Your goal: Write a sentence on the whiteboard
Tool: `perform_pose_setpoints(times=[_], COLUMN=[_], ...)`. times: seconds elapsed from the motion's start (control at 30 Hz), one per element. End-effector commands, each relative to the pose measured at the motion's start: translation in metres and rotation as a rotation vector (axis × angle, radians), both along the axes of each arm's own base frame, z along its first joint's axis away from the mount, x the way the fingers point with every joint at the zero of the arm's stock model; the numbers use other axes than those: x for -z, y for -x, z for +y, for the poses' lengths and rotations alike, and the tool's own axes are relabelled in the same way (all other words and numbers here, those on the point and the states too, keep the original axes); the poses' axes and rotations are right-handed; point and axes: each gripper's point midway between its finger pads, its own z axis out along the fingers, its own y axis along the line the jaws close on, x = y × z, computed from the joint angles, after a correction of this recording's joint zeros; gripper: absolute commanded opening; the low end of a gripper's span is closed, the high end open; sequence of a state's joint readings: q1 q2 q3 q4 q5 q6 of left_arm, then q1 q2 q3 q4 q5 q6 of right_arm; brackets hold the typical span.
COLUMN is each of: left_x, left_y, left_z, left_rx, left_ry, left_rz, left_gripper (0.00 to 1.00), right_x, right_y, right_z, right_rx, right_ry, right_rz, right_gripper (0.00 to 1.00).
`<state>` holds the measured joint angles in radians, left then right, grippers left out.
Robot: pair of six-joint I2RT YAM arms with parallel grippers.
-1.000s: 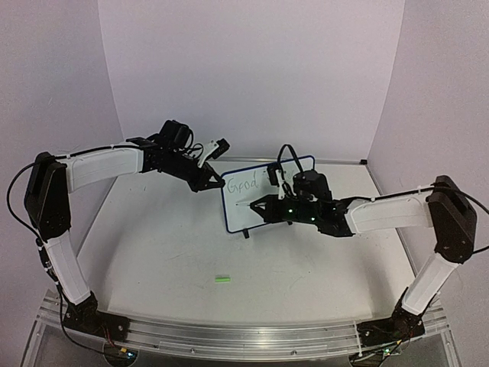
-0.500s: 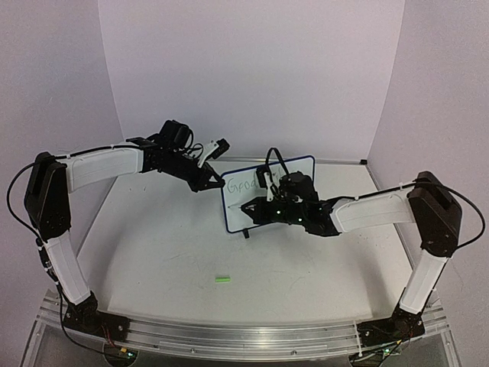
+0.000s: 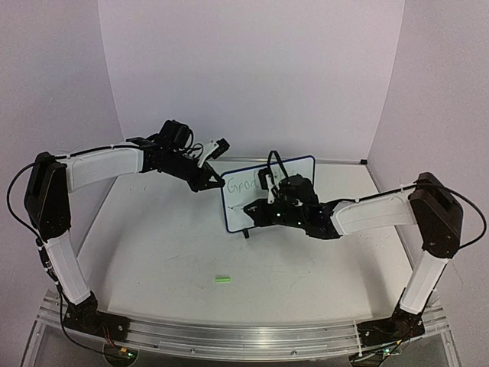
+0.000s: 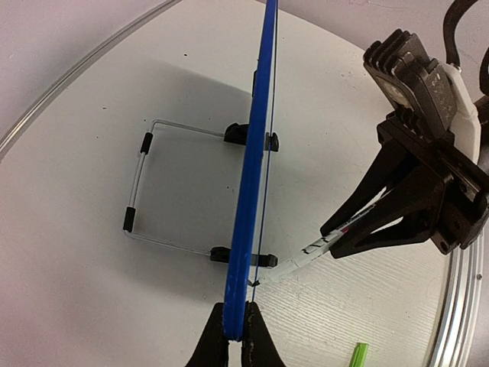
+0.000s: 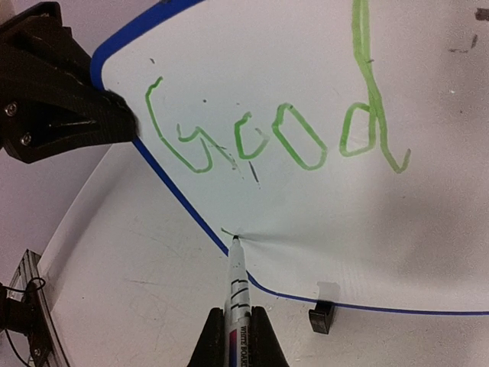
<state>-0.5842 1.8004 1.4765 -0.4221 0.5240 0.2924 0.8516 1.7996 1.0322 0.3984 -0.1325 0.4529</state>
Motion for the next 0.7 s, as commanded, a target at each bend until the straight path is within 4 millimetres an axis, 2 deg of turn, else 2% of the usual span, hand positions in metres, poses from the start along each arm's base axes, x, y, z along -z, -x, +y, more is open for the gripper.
perform_pose_setpoints(times=[0.0, 0.17, 0.5, 0.67], left_x=[0.011, 0.01, 0.01, 0.009], left_y=[-0.007, -0.007, -0.007, -0.007], left_z=[0.014, 0.014, 0.014, 0.014], left_rx=[-0.03, -0.03, -0.032, -0.032], left_ry=[-0.08, -0.08, -0.081, -0.079], left_rz=[-0.048, -0.049, -0.05, -0.053], left_gripper=[0.0, 0.0, 0.0, 0.0], right_x=[-0.026, -0.03, -0.046, -0.044], right_y=[-0.014, -0.012, 0.008, 0.006], right_z=[-0.017, -0.016, -0.006, -0.001], right_rx=[0.097, 0.082, -0.031, -0.041], right_ry=[-0.024, -0.028, -0.082, -0.081], right_rz=[-0.069, -0.074, -0.063, -0.052], right_gripper=[0.0, 0.0, 0.0, 0.0])
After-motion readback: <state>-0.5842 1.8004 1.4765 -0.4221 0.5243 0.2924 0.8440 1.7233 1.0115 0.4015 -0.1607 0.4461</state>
